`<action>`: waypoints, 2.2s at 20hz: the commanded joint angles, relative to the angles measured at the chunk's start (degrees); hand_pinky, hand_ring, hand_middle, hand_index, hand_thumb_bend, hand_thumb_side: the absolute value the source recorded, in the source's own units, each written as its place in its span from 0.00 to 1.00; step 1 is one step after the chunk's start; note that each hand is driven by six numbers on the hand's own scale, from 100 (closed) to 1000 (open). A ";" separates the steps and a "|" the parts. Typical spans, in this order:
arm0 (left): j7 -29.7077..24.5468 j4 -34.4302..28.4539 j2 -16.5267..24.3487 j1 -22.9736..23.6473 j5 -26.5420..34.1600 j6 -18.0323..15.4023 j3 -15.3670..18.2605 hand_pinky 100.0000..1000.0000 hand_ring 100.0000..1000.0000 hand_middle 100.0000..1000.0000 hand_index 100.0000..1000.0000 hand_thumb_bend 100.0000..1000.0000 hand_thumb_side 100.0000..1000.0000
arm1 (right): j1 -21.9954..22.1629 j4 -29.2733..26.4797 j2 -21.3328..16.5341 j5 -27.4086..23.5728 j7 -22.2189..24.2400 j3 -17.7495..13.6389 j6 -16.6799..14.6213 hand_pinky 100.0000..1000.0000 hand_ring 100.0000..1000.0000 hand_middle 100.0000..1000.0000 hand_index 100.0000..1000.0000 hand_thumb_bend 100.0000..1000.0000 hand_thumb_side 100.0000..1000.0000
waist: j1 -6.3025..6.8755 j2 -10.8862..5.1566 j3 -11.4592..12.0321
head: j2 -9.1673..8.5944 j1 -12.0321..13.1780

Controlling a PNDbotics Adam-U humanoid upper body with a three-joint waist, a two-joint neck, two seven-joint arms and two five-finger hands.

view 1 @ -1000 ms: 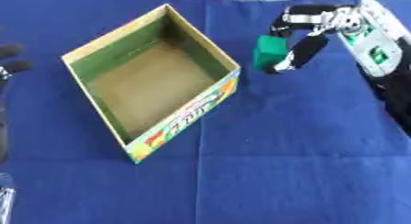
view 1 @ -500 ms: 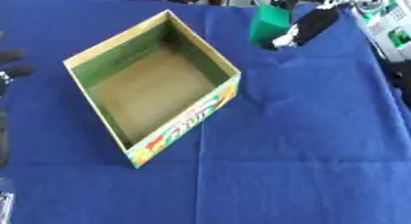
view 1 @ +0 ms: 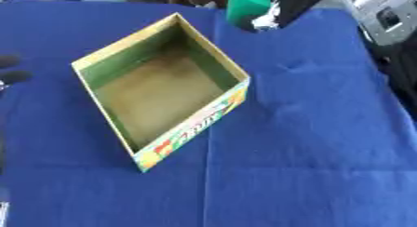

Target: Pick up objects on the table and place them in the box.

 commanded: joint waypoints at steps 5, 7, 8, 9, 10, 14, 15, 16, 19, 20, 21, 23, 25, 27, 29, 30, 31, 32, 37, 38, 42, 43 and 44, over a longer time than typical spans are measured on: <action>-0.49 -1.00 0.60 -1.20 0.54 -0.43 -0.57 0.63 0.68 0.71 0.81 0.00 1.00 | -3.25 2.97 4.63 2.94 -1.40 -0.13 -0.12 0.70 0.57 0.26 0.38 0.00 0.40 | 0.02 -0.88 1.19 | -1.04 -0.98; -0.54 -1.00 0.49 -1.30 0.64 -0.50 -0.62 0.63 0.68 0.71 0.81 0.00 1.00 | -3.56 4.08 6.25 4.11 -1.68 0.00 -0.26 0.71 0.56 0.26 0.38 0.00 0.39 | -0.01 -0.79 1.44 | -1.14 -1.21; -0.56 -1.00 0.45 -1.33 0.69 -0.52 -0.65 0.63 0.68 0.71 0.81 0.00 1.00 | -3.68 4.68 7.12 4.63 -1.78 0.06 -0.32 0.71 0.56 0.26 0.38 0.00 0.38 | -0.01 -0.73 1.56 | -1.20 -1.34; -0.62 -1.00 0.41 -1.36 0.73 -0.53 -0.72 0.63 0.68 0.71 0.81 0.00 1.00 | -3.80 5.34 8.12 5.24 -1.90 0.12 -0.32 0.71 0.56 0.26 0.38 0.00 0.38 | 0.00 -0.66 1.69 | -1.23 -1.47; -0.72 -1.00 0.37 -1.39 0.76 -0.53 -0.79 0.63 0.68 0.71 0.81 0.00 1.00 | -3.90 5.97 9.07 5.87 -2.09 0.15 -0.35 0.71 0.56 0.26 0.38 0.00 0.38 | 0.00 -0.60 1.80 | -1.22 -1.59; -0.81 -1.00 0.20 -1.45 0.81 -0.57 -0.81 0.63 0.68 0.71 0.81 0.00 1.00 | -3.83 8.10 11.71 8.80 -3.18 0.20 -0.37 0.70 0.56 0.26 0.37 0.01 0.29 | -0.04 -0.43 2.21 | -1.48 -1.84; -0.77 -1.00 0.19 -1.50 0.80 -0.63 -0.78 0.63 0.68 0.71 0.81 0.00 1.00 | -3.70 8.62 12.24 9.58 -3.33 0.28 -0.45 0.70 0.56 0.26 0.37 0.00 0.37 | -0.05 -0.41 2.27 | -1.56 -1.90; -0.72 -1.00 0.16 -1.57 0.83 -0.70 -0.77 0.63 0.68 0.71 0.81 0.00 1.00 | -3.52 9.17 12.78 10.29 -3.45 0.36 -0.57 0.70 0.56 0.26 0.37 0.00 0.37 | -0.05 -0.39 2.34 | -1.63 -1.99; -0.55 -1.00 0.12 -1.86 0.95 -1.12 -0.75 0.63 0.68 0.71 0.81 0.00 1.00 | -2.72 10.89 14.36 12.08 -3.63 0.80 -0.96 0.70 0.56 0.26 0.37 0.00 0.36 | -0.06 -0.34 2.63 | -1.81 -2.35; -0.50 -1.00 0.11 -1.92 0.98 -1.22 -0.76 0.63 0.68 0.71 0.81 0.00 1.00 | -2.49 11.34 14.78 12.71 -3.71 0.98 -1.17 0.70 0.56 0.26 0.37 0.00 0.36 | -0.05 -0.33 2.70 | -1.89 -2.40; -0.45 -1.00 0.10 -1.97 1.00 -1.29 -0.75 0.63 0.68 0.71 0.81 0.00 1.00 | -2.29 11.71 15.12 13.28 -3.82 1.14 -1.37 0.70 0.56 0.26 0.37 0.00 0.36 | -0.05 -0.31 2.74 | -1.98 -2.43; -0.39 -1.00 0.08 -2.04 1.02 -1.38 -0.77 0.63 0.68 0.71 0.81 0.00 1.00 | -1.95 12.42 15.67 14.30 -3.97 1.53 -1.83 0.70 0.56 0.26 0.37 0.00 0.36 | -0.07 -0.28 2.79 | -2.10 -2.50; -0.40 -1.00 0.08 -2.12 1.04 -1.40 -0.81 0.63 0.68 0.71 0.81 0.00 1.00 | -1.77 13.09 16.02 15.23 -4.10 1.89 -2.28 0.70 0.56 0.27 0.38 0.00 0.36 | -0.09 -0.22 2.81 | -2.18 -2.56; -0.44 -1.00 0.05 -2.18 1.04 -1.38 -0.84 0.63 0.68 0.71 0.81 0.00 1.00 | -1.51 13.97 16.38 16.17 -4.24 2.17 -2.62 0.69 0.57 0.27 0.38 0.00 0.36 | -0.12 -0.15 2.86 | -2.16 -2.63; -0.43 -1.00 0.04 -2.26 1.04 -1.39 -0.82 0.63 0.68 0.71 0.81 0.00 1.00 | -1.21 14.81 16.78 17.11 -4.37 2.62 -3.14 0.69 0.57 0.27 0.38 0.00 0.36 | -0.16 -0.07 2.86 | -2.12 -2.62; -0.43 -1.00 0.04 -2.31 1.05 -1.40 -0.82 0.63 0.68 0.71 0.81 0.00 1.00 | -1.07 15.15 17.03 17.47 -4.45 2.79 -3.41 0.69 0.57 0.28 0.39 0.00 0.36 | -0.17 -0.05 2.85 | -2.08 -2.63; -0.41 -1.00 0.04 -2.36 1.07 -1.43 -0.82 0.63 0.68 0.71 0.81 0.00 1.00 | -0.94 15.45 17.26 17.77 -4.51 2.97 -3.69 0.69 0.57 0.28 0.39 0.00 0.35 | -0.18 -0.03 2.84 | -2.06 -2.66; -0.39 -1.00 0.06 -2.43 1.08 -1.48 -0.82 0.63 0.68 0.71 0.81 0.00 1.00 | -0.83 15.76 17.45 18.06 -4.42 3.24 -4.03 0.69 0.58 0.29 0.40 0.00 0.35 | -0.19 -0.02 2.84 | -2.02 -2.70; -0.19 -1.00 0.04 -2.59 1.23 -1.80 -0.88 0.63 0.68 0.71 0.81 0.00 1.00 | -0.71 16.33 18.06 18.51 -3.02 3.99 -5.87 0.73 0.67 0.40 0.56 0.00 0.40 | -0.25 -0.02 2.73 | -1.77 -2.93; -0.15 -1.00 0.06 -2.60 1.24 -1.82 -0.87 0.63 0.68 0.71 0.81 0.00 1.00 | -0.74 16.22 18.00 18.49 -2.36 4.11 -6.40 0.73 0.68 0.42 0.59 0.05 0.41 | -0.27 -0.03 2.68 | -1.76 -2.97; -0.03 -1.00 0.08 -2.66 1.30 -1.92 -0.90 0.63 0.68 0.71 0.81 0.00 1.00 | -0.81 15.19 17.60 18.31 0.78 4.12 -8.24 0.79 0.79 0.63 0.81 0.44 0.47 | -0.27 -0.17 2.50 | -1.79 -2.90; -0.04 -1.00 0.07 -2.63 1.30 -1.90 -0.91 0.63 0.68 0.71 0.81 0.00 1.00 | -0.81 14.91 17.45 18.34 1.56 4.03 -8.46 0.80 0.80 0.65 0.83 0.51 0.46 | -0.26 -0.22 2.45 | -1.80 -2.88; -0.05 -1.00 0.06 -2.60 1.29 -1.89 -0.92 0.63 0.68 0.71 0.81 0.00 1.00 | -0.81 14.63 17.32 18.38 2.22 3.90 -8.55 0.81 0.81 0.67 0.84 0.59 0.44 | -0.24 -0.26 2.41 | -1.80 -2.86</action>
